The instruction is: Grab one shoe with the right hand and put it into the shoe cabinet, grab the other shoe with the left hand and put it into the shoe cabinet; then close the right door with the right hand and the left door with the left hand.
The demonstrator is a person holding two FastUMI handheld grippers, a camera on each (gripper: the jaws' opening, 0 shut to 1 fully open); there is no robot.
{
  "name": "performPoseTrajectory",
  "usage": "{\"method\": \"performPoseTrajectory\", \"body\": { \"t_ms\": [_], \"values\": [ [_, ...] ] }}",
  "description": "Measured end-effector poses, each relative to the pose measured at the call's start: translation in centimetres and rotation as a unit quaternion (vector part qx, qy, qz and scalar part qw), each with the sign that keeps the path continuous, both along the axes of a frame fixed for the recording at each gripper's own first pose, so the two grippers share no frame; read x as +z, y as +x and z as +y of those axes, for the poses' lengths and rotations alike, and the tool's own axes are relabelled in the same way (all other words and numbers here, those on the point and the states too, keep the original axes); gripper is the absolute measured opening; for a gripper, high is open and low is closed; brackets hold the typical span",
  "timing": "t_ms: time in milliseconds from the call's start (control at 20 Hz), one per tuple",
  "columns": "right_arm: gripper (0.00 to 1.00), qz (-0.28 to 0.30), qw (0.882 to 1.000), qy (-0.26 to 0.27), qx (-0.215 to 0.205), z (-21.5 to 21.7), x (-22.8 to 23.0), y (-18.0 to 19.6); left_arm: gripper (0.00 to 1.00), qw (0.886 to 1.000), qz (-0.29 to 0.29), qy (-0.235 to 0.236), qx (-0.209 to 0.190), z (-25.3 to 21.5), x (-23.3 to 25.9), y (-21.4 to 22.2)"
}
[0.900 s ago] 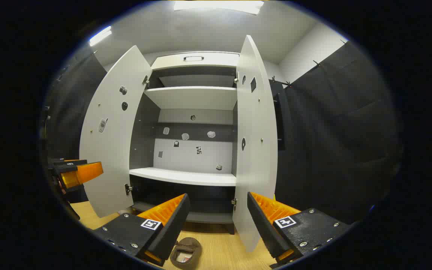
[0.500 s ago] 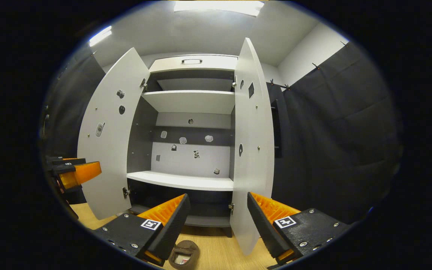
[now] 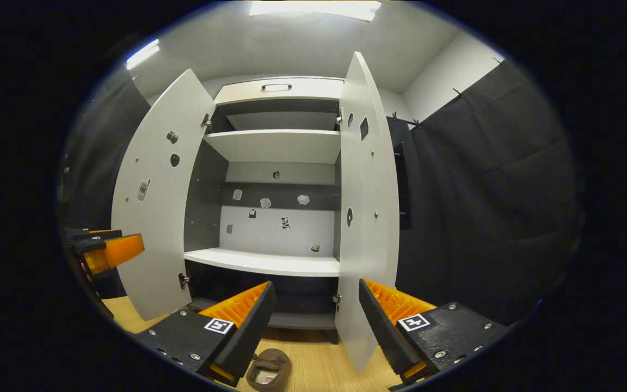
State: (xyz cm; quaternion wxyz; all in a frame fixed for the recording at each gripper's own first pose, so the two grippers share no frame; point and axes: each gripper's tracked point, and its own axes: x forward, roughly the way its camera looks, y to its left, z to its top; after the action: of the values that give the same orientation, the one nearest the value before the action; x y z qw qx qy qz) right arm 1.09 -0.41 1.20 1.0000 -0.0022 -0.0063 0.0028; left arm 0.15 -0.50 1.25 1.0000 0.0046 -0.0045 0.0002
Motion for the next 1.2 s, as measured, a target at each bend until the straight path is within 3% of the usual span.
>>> {"method": "performPoseTrajectory", "body": {
  "t_ms": [50, 300, 450, 650, 950, 1200],
  "values": [
    [0.97, -0.005, 1.000, -0.007, 0.002, -0.1, 0.3, 0.3, 0.96, 1.000, 0.002, -0.002, 0.000, 0.0, 0.0, 0.0],
    [0.94, -0.004, 1.000, -0.024, 0.017, 0.9, 0.1, 3.1, 0.96, 1.000, 0.004, -0.003, -0.001, -0.1, -0.2, 0.1],
    [0.94, 0.043, 0.998, -0.015, 0.038, 3.0, -4.0, 5.4, 0.96, 1.000, 0.010, 0.001, 0.005, 0.1, -0.6, -0.1],
    [0.94, 0.131, 0.989, -0.019, 0.059, 5.0, -13.2, 7.2, 0.99, 1.000, 0.013, 0.001, 0.015, 0.7, -0.9, -0.2],
    [0.95, 0.293, 0.953, -0.027, 0.075, 6.0, -27.1, 6.5, 0.96, 0.999, 0.025, -0.006, 0.036, 2.3, -1.8, -0.6],
    [0.95, 0.385, 0.918, -0.031, 0.090, 6.6, -33.4, 3.1, 0.96, 0.998, 0.029, 0.009, 0.053, 3.5, -2.4, -0.9]
  ]
}}
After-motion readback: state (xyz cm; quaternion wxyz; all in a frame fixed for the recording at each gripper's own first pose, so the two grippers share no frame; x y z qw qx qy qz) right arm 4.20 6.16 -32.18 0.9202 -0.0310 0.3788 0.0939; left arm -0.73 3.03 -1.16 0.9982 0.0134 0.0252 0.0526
